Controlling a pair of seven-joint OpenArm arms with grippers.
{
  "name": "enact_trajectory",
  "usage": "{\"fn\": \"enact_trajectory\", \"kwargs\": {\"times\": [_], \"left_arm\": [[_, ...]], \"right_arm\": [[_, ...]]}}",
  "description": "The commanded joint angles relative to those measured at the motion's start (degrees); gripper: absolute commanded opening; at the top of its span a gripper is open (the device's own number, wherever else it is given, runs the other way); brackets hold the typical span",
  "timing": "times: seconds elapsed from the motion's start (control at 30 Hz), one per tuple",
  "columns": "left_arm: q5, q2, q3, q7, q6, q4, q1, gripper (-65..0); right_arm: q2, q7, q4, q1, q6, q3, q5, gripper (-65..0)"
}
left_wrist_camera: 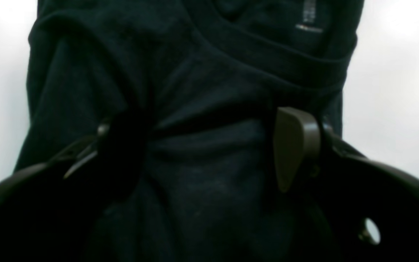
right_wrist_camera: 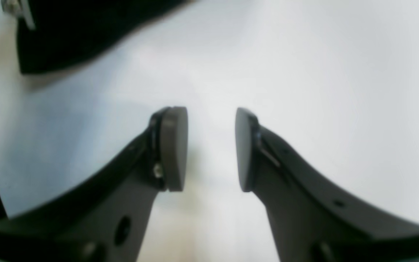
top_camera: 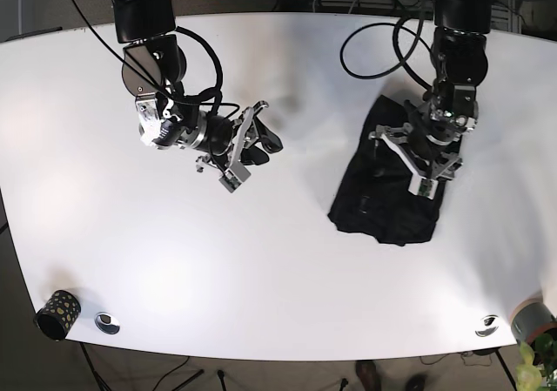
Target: Fold the T-shirt properly
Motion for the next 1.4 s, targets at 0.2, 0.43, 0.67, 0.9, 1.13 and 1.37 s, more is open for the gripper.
{"fn": "enact_trajectory", "kwargs": {"times": [0.2, 0.43, 0.67, 0.9, 1.13, 1.37], "left_arm": [[2.4, -9.1, -15.6, 8.2, -6.3, -4.3, 2.0, -15.1], [2.4, -18.0, -25.6, 7.1, -8.9, -21.6, -1.6, -15.1], [2.3, -26.7, -26.8, -5.1, -8.9, -38.2, -3.8, -15.1], [2.1, -29.5, -26.8, -8.2, -9.0, -37.8, -5.3, -15.1], [2.1, -28.6, -26.9, -8.1, -9.0, -26.9, -5.2, -15.1], [2.3, -23.5, -27.0, -8.1, -8.6, -14.3, -3.6, -15.1]], "right_arm": [[0.2, 1.3, 2.6, 1.4, 0.48, 0.2, 1.1, -44.9], [0.2, 1.3, 2.6, 1.4, 0.48, 0.2, 1.1, -44.9], [0.2, 1.3, 4.5, 1.0, 0.57, 0.3, 1.1, -44.9], [0.2, 1.3, 10.1, -1.0, 0.13, 0.3, 0.6, -44.9], [1.2, 1.3, 11.2, -1.7, 0.04, 0.3, 0.6, -44.9], [3.7, 1.6, 14.2, -1.4, -0.13, 2.6, 0.4, -44.9]]}}
